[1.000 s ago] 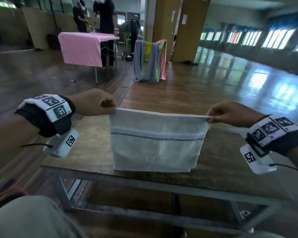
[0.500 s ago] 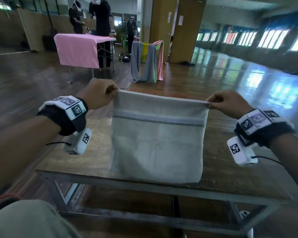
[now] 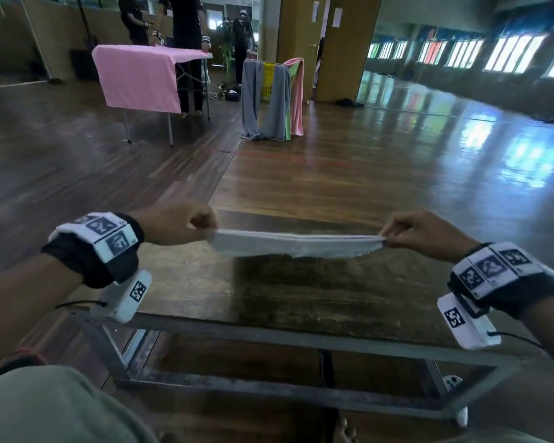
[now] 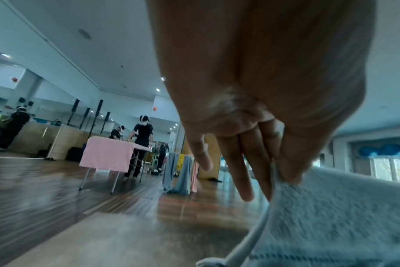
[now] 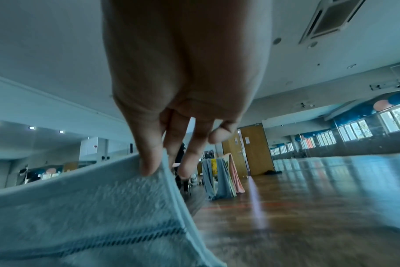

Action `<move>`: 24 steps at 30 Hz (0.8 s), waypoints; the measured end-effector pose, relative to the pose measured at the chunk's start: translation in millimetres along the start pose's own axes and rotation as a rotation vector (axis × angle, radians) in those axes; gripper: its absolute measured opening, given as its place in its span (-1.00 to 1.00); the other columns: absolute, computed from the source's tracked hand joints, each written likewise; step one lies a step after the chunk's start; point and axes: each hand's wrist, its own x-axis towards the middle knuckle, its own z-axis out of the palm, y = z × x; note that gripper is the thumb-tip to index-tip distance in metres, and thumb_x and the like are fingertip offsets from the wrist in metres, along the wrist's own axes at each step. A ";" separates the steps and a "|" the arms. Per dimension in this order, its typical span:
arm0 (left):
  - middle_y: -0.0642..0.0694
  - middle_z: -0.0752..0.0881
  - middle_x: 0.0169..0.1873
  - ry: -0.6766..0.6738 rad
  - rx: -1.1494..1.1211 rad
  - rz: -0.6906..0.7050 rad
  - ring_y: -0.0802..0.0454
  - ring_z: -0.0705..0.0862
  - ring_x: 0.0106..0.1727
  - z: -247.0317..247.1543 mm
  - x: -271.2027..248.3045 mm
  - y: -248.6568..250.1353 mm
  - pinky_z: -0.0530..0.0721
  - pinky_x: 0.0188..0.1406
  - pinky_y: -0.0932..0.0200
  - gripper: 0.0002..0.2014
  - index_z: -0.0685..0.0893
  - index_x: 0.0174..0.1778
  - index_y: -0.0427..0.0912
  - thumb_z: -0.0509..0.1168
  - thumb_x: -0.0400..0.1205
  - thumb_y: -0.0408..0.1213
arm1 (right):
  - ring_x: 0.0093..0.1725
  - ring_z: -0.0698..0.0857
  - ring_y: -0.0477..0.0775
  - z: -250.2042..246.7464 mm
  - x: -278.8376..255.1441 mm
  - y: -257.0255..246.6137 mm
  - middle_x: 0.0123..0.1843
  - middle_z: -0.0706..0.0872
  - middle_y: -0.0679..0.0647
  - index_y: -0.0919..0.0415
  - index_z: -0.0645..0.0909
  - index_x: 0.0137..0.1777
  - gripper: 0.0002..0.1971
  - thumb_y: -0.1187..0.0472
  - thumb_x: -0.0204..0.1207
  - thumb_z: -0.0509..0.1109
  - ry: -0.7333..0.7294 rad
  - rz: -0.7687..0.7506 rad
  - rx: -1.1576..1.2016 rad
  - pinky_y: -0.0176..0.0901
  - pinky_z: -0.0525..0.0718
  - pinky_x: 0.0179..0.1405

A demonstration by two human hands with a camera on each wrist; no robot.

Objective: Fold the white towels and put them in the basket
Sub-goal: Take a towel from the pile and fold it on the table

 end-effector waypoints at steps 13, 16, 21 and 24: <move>0.04 0.76 -0.12 -0.317 -0.146 -0.215 0.18 0.70 -0.12 88.5 7.6 -52.5 0.57 -0.12 0.33 -0.95 0.66 -0.08 -0.05 0.34 0.61 -0.18 | -0.07 0.74 -0.10 104.0 5.0 50.5 -0.07 0.78 0.01 0.18 0.68 0.00 -0.88 0.27 0.49 0.45 -0.285 0.113 0.294 -0.33 0.64 -0.06; -0.04 0.71 -0.04 -0.219 -0.060 -0.252 0.03 0.66 -0.02 111.5 19.4 -65.5 0.55 -0.04 0.22 -0.88 0.66 0.00 -0.14 0.29 0.63 -0.20 | -0.14 0.72 -0.09 131.0 23.2 59.7 -0.11 0.77 0.06 0.16 0.66 -0.04 -0.91 0.33 0.51 0.41 -0.232 0.149 0.280 -0.30 0.64 -0.10; -0.07 0.67 -0.05 -0.153 -0.044 -0.286 0.01 0.59 -0.04 136.0 41.6 -81.7 0.43 -0.09 0.22 -0.89 0.64 0.00 -0.17 0.26 0.63 -0.25 | -0.18 0.68 -0.09 154.5 53.0 74.5 -0.15 0.73 0.03 0.18 0.65 -0.03 -0.92 0.33 0.53 0.38 -0.205 0.206 0.226 -0.17 0.66 -0.08; -0.08 0.66 -0.04 -0.204 -0.011 -0.289 -0.01 0.58 -0.03 146.1 52.0 -87.9 0.43 -0.08 0.20 -0.85 0.65 0.05 -0.20 0.26 0.63 -0.26 | -0.14 0.68 -0.04 162.7 67.4 78.7 -0.15 0.71 0.02 0.17 0.65 -0.05 -0.95 0.29 0.54 0.37 -0.241 0.215 0.164 -0.13 0.66 -0.05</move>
